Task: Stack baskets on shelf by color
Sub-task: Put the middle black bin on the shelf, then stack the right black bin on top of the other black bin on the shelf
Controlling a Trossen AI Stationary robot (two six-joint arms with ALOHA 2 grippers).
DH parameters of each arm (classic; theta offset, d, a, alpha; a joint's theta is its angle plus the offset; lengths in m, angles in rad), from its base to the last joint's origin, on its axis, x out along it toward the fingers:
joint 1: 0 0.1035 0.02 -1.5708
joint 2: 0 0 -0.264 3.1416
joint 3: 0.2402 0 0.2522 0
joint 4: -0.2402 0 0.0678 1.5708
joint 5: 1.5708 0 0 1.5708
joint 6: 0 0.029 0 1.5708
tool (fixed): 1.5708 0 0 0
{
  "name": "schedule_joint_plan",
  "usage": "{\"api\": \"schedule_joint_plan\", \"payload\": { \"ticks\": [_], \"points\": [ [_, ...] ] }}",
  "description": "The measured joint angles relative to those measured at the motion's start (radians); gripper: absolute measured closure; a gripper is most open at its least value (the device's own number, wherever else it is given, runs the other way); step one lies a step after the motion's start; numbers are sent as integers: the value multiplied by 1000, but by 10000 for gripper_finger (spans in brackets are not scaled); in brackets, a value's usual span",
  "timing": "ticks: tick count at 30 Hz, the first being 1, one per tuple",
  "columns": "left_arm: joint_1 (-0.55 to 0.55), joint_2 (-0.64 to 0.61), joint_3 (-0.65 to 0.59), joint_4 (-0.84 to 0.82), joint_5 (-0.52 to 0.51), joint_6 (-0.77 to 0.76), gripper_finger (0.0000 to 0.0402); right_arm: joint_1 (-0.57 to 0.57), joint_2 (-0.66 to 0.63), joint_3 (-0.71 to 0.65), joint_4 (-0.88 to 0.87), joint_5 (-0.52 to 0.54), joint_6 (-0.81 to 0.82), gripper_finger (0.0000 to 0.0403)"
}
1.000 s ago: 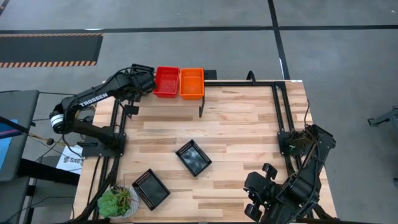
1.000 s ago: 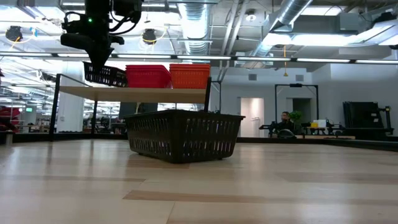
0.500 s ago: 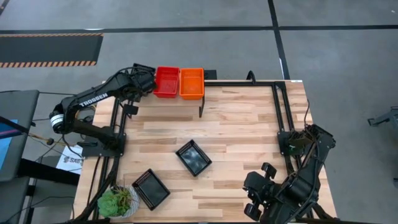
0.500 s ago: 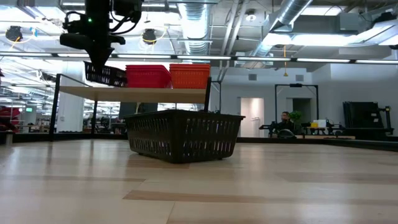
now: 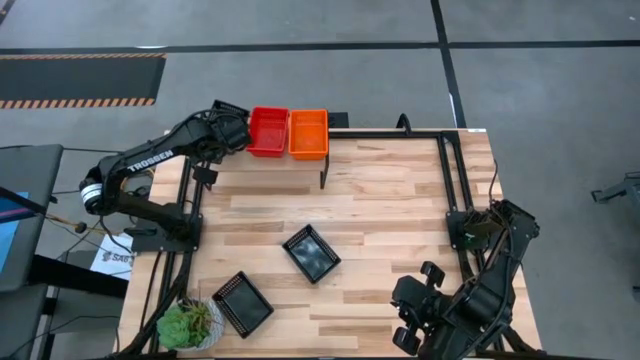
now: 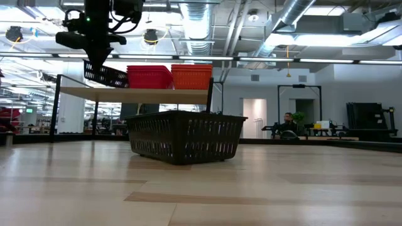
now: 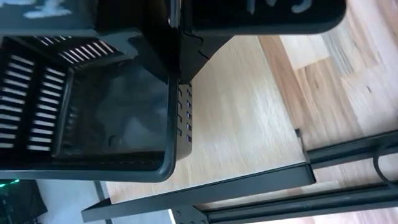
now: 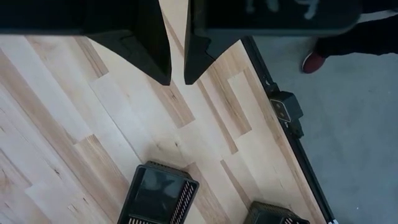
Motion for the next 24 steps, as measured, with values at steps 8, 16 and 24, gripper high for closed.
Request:
{"api": "schedule_joint_plan", "payload": {
  "ticks": [8,16,24],
  "points": [
    [0,0,0,-14,15,-13,339,0,0,0,0,0,0,333],
    [0,0,0,-12,4,-24,264,0,0,0,0,0,0,333],
    [0,0,0,-11,53,12,236,0,0,0,0,0,0,333]
  ]
}}
